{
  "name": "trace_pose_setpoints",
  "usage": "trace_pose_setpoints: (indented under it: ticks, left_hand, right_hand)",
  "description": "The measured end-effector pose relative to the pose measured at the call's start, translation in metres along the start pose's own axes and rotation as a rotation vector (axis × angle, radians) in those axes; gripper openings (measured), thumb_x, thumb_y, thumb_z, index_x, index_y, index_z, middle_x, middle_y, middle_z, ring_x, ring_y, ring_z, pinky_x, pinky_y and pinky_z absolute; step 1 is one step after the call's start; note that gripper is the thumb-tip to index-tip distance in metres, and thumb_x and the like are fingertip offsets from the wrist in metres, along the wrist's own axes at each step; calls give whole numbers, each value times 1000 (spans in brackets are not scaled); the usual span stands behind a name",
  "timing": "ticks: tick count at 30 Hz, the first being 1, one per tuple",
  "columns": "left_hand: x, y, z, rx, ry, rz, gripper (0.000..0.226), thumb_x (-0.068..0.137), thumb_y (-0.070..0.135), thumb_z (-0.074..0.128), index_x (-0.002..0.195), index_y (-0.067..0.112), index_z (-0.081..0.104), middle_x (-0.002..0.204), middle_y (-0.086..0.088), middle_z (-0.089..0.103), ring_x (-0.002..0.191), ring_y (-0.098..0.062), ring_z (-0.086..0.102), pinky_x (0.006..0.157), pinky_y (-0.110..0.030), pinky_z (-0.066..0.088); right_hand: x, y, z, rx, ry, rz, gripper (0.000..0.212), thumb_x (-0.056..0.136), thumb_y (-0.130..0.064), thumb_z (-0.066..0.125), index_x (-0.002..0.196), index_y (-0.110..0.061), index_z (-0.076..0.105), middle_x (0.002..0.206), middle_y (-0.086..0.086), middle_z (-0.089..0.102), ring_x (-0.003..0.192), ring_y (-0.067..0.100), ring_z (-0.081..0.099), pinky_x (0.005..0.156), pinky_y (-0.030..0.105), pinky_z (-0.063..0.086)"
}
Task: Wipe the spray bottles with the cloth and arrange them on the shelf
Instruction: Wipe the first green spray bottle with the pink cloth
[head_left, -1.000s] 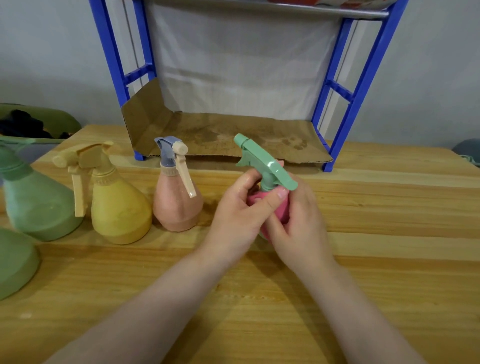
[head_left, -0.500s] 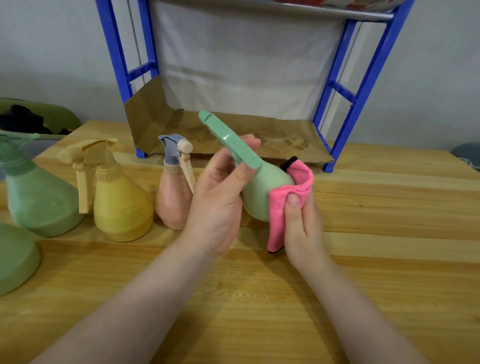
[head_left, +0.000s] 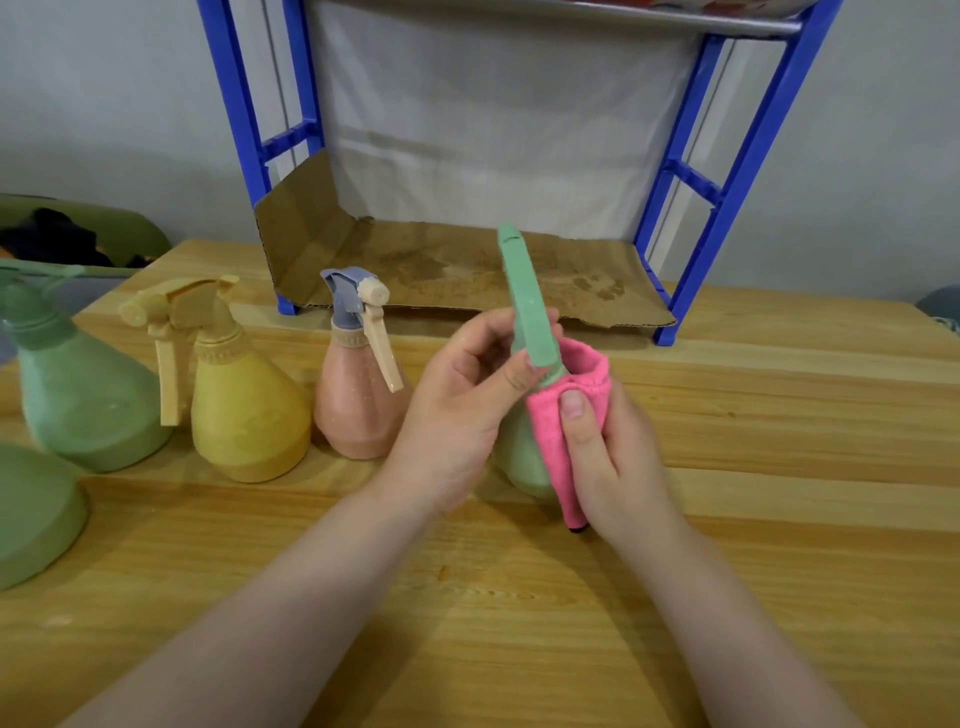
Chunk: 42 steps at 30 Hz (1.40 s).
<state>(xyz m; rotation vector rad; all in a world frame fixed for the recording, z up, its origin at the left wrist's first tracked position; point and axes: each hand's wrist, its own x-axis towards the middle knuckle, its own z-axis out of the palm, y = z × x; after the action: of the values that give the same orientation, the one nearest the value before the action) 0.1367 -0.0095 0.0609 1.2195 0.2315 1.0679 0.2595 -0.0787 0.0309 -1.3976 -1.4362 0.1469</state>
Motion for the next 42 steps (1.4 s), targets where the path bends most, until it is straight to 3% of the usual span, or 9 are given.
trace_pose_setpoints:
  ticks: [8, 11, 15, 21, 25, 27, 30, 34, 42]
  left_hand:
    - [-2, -3, 0, 96, -110, -27, 28, 91, 13, 59, 113, 26, 71, 133, -1, 62, 134, -17, 49, 115, -42, 35]
    - [-1, -5, -1, 67, -102, -35, 28, 90, 11, 60, 110, 25, 74, 133, 2, 63, 138, -18, 44, 118, -44, 32]
    - [-2, -7, 3, 14, -34, 0, 26, 88, 11, 62, 110, 20, 73, 133, 2, 64, 135, -19, 49, 115, -42, 37]
    - [2, 5, 1, -136, 36, 82, 24, 89, 9, 58, 111, 11, 66, 128, 2, 65, 125, -8, 56, 92, -18, 48]
    - [1, 2, 1, -116, 57, 100, 24, 89, 9, 55, 112, 12, 63, 120, 9, 68, 114, -3, 60, 91, -20, 49]
    - [0, -1, 2, -85, 43, 91, 24, 91, 10, 54, 113, 13, 63, 116, 8, 70, 108, -4, 62, 90, -22, 49]
    - [-1, -1, 2, -68, 11, 69, 28, 94, 15, 52, 121, 12, 60, 118, 0, 71, 114, -11, 62, 95, -27, 50]
    - [-1, 0, 1, -55, -48, -15, 32, 96, 18, 50, 126, 12, 59, 126, -6, 68, 118, -20, 63, 104, -35, 48]
    - [-6, -11, -1, 150, -198, -45, 34, 100, 12, 42, 130, 11, 56, 128, -6, 66, 125, -18, 58, 103, -26, 43]
  right_hand:
    - [-1, -6, -5, -110, -19, -45, 39, 100, -49, 35, 134, -34, 46, 114, -9, 62, 108, 6, 59, 89, 30, 49]
    - [-1, -4, 3, 21, 5, -23, 28, 99, -58, 34, 125, -55, 44, 118, -16, 63, 113, 4, 59, 94, 27, 48]
    - [-1, 2, 7, 200, 23, 118, 30, 98, -52, 39, 124, -46, 52, 114, -13, 70, 110, 8, 64, 93, 31, 50]
    - [3, -2, 7, 354, 86, 361, 37, 95, -50, 34, 113, -35, 63, 99, -19, 73, 99, -3, 66, 84, 12, 48]
    - [10, -1, 5, 663, 28, 698, 43, 94, -67, 39, 100, -42, 73, 105, 2, 76, 101, 23, 72, 96, 48, 54]
    - [10, -3, 3, 734, 28, 763, 45, 95, -65, 39, 89, -41, 76, 102, 7, 77, 96, 28, 73, 90, 52, 56]
    - [10, 1, 2, 613, 38, 689, 44, 92, -68, 39, 96, -42, 75, 103, 3, 77, 100, 24, 72, 92, 50, 55]
    - [8, -1, -3, 421, 14, 449, 37, 100, -49, 38, 99, -31, 70, 84, -10, 77, 82, 3, 71, 71, 16, 53]
    - [0, -3, -9, 339, -167, 120, 28, 86, -45, 56, 111, -33, 60, 94, -21, 70, 85, 0, 64, 73, 19, 49]
